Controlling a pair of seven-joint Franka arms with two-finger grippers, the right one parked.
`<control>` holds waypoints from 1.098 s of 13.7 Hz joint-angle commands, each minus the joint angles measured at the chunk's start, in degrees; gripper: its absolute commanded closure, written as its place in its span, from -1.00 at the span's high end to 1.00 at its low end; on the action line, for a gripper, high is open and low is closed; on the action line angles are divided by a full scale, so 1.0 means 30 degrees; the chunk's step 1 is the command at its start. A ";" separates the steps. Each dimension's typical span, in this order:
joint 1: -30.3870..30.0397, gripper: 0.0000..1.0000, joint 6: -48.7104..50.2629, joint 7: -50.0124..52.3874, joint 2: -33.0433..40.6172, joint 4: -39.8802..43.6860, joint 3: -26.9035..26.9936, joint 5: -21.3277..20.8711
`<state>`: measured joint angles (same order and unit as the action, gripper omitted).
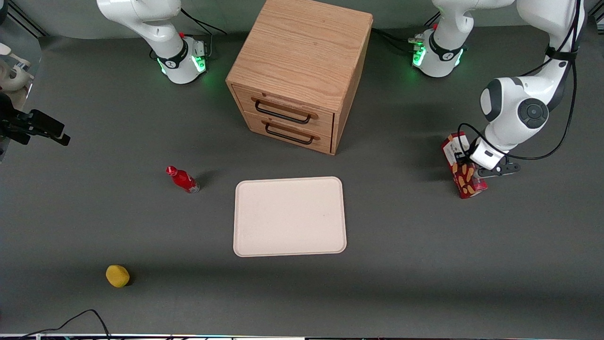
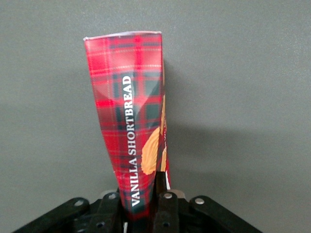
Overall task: Place red cookie box on tray
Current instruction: 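Carry the held box over to the white tray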
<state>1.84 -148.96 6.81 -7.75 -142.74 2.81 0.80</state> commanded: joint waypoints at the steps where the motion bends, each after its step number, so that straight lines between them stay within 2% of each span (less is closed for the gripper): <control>1: 0.0001 -1.00 0.0138 0.0074 0.0646 -0.0234 -0.0030 0.0200; 3: 0.0147 -1.00 0.1916 0.0221 0.1755 -0.0001 -0.0059 0.0200; 6: 0.0235 -1.00 0.7034 0.0368 0.3719 0.2042 -0.0525 0.0200; 9: 0.0265 -1.00 1.3040 0.0193 0.4894 0.5729 -0.0819 0.0171; 11: 0.0323 -1.00 1.7317 0.0192 0.4868 0.9357 -0.0908 0.0200; 13: 0.0499 -1.00 2.0050 0.0309 0.4838 1.2146 -0.1491 0.0259; 15: 0.0587 -1.00 2.1259 0.1502 0.4575 1.4026 -0.2370 0.0812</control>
<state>2.70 -89.43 7.62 8.31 -107.28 -2.49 1.76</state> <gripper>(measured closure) 0.833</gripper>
